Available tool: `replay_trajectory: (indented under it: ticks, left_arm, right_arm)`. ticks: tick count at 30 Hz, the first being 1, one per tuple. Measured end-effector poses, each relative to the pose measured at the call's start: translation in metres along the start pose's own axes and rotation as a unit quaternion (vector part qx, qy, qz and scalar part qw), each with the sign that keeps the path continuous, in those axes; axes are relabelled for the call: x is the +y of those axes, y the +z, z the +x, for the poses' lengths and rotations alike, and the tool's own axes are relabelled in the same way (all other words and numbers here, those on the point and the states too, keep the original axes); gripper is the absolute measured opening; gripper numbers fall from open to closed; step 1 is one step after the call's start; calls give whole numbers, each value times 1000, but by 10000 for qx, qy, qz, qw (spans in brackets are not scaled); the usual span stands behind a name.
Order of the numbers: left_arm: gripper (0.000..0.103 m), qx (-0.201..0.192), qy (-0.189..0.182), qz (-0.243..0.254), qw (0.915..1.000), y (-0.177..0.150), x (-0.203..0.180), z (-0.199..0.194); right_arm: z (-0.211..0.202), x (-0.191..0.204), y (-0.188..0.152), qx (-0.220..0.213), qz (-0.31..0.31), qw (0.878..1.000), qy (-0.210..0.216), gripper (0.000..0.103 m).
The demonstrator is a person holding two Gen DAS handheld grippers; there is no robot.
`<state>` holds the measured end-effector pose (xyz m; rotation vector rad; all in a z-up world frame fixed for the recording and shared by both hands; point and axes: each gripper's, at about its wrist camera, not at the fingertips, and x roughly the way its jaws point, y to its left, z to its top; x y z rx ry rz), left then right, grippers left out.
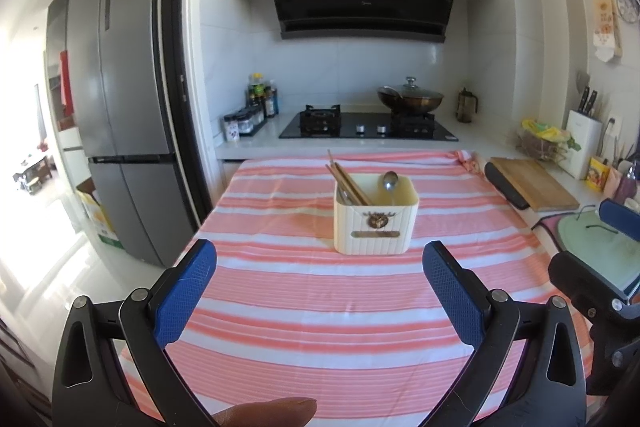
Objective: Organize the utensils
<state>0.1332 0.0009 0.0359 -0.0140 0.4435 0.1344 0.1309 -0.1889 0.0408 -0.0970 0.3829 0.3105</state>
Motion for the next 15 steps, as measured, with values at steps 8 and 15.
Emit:
replay_trajectory:
  ticks: [8,15]
  left_arm:
    - [103,8,-36,43,10000,-1,-4,0]
    - [103,120,-57,-72,9999,-6,-1,14]
  right_arm:
    - [1,-1,-1,29,6,10000,-37,103]
    - [10,-4,-3,93,63,9999,-19,103]
